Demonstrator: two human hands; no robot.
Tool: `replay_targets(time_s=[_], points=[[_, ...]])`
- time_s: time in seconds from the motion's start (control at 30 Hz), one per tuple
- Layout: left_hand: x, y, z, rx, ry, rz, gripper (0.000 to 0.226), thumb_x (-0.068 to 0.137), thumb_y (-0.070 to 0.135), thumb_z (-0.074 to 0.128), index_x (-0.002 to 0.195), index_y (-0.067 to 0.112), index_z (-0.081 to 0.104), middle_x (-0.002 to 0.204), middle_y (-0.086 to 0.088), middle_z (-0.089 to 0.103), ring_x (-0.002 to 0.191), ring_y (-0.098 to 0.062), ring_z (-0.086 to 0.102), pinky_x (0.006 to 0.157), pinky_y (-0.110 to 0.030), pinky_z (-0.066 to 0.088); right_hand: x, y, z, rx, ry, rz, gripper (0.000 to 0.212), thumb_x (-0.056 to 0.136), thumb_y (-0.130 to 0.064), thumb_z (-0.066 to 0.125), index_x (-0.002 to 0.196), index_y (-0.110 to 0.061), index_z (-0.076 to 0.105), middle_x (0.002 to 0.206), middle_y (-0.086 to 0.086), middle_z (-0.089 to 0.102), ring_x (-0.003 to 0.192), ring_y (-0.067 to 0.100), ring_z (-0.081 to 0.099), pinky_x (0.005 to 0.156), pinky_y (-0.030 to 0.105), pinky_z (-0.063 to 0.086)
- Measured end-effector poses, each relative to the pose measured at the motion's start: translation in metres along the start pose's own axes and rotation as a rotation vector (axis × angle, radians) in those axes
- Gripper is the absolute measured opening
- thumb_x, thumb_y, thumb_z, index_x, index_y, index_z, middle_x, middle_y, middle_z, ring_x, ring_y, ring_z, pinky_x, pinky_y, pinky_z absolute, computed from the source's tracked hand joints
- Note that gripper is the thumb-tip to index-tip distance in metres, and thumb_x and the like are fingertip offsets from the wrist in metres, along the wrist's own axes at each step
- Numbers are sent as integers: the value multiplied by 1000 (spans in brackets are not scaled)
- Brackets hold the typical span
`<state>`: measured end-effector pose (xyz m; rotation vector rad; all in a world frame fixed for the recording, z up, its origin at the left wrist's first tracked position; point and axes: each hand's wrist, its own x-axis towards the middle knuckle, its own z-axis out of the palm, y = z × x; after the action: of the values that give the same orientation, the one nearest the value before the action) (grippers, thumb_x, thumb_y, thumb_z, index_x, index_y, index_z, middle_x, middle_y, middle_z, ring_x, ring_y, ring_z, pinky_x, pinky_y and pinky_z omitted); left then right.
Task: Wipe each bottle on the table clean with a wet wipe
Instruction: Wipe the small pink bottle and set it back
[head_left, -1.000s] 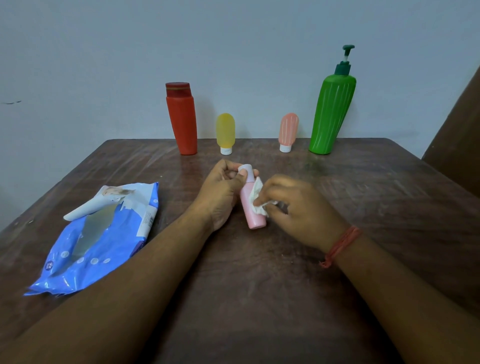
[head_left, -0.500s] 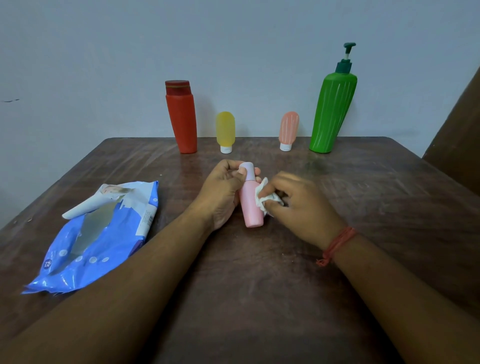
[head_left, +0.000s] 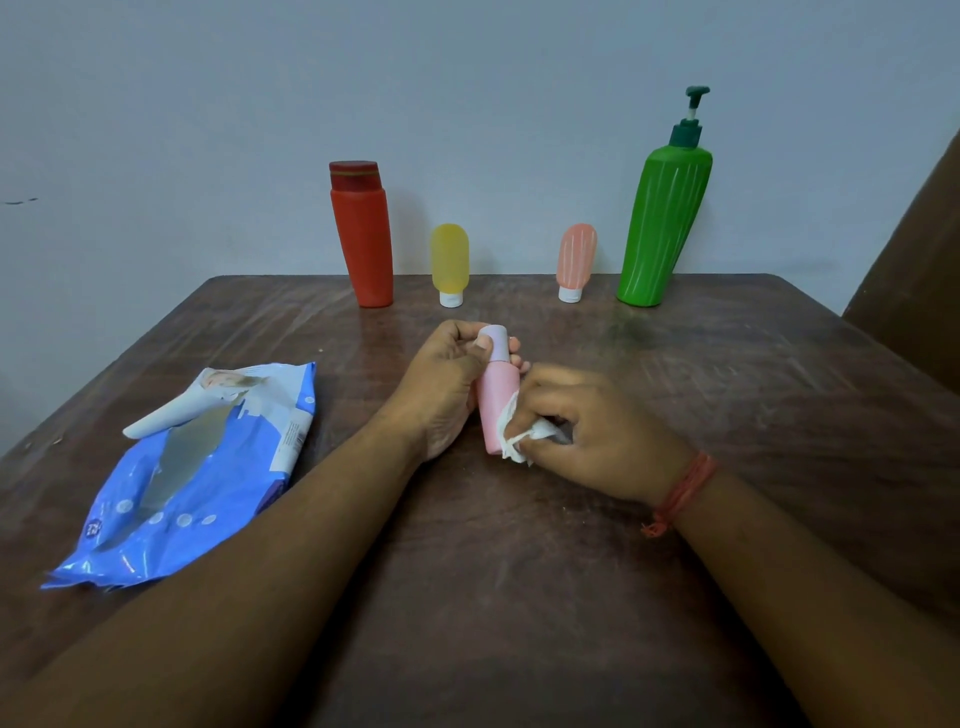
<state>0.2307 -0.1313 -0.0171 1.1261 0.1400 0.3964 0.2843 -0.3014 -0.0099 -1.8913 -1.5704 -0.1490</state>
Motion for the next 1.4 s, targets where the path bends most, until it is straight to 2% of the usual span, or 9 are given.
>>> replay_targets(time_s=[0.1,0.27,0.5,0.67,0.8,0.93,1.1,1.2,1.4], points=[[1,-1,-1,24,6,4,12,105,5,43,113,1,51,106,-14,69,81,-18,72,69,-30,59,5,-5,8,-64,67,-8,12,82,-16,67,90,-18,76,90,-4,59,79,14,60,67,41,51],[1,0,-2,17,-12,-3,11,105,4,43,109,2,53,104,-15,71,86,-23,71,75,-34,60,2,-4,1,-13,-72,-37,15,82,-14,70,94,-17,79,92,-8,57,84,8,58,71,31,50],[1,1,-3,66,-9,-7,12,105,4,43,110,2,54,101,-12,72,83,-19,71,71,-30,59,4,-1,1,-25,-30,-48,14,83,-13,70,94,-15,78,92,-11,56,85,6,59,73,26,49],[2,0,-4,71,-30,-20,11,104,5,45,107,3,56,104,-14,71,88,-22,71,74,-36,59,6,5,3,-79,180,47,20,85,-7,72,98,-18,79,94,-3,61,90,6,58,78,22,49],[1,1,-3,26,-19,-26,14,104,2,43,113,-1,53,103,-16,70,80,-19,72,69,-30,59,-1,1,0,-1,19,-36,14,82,-7,71,90,-17,76,91,-6,63,84,11,62,73,31,51],[2,0,-1,118,-57,-36,9,103,4,46,105,3,56,94,-10,69,83,-18,69,76,-34,59,10,10,7,-31,320,127,12,83,-14,71,94,-17,75,92,-2,64,84,13,61,74,32,50],[0,-2,-3,88,-53,-16,9,103,2,46,108,2,54,95,-11,73,86,-21,71,78,-35,60,3,10,2,-5,206,185,14,82,-12,75,84,-21,65,85,-13,53,77,1,53,66,14,38],[1,-2,-4,74,-47,-4,9,103,2,47,109,1,54,101,-16,71,87,-23,71,77,-36,60,-1,12,-3,37,132,214,11,81,-15,77,85,-18,68,85,-8,57,78,9,56,66,22,42],[2,-2,-4,84,-47,49,8,102,2,48,108,3,54,102,-12,73,91,-22,71,83,-36,60,10,10,16,330,324,463,9,88,-21,73,88,-19,64,91,-3,71,84,18,67,77,41,57]])
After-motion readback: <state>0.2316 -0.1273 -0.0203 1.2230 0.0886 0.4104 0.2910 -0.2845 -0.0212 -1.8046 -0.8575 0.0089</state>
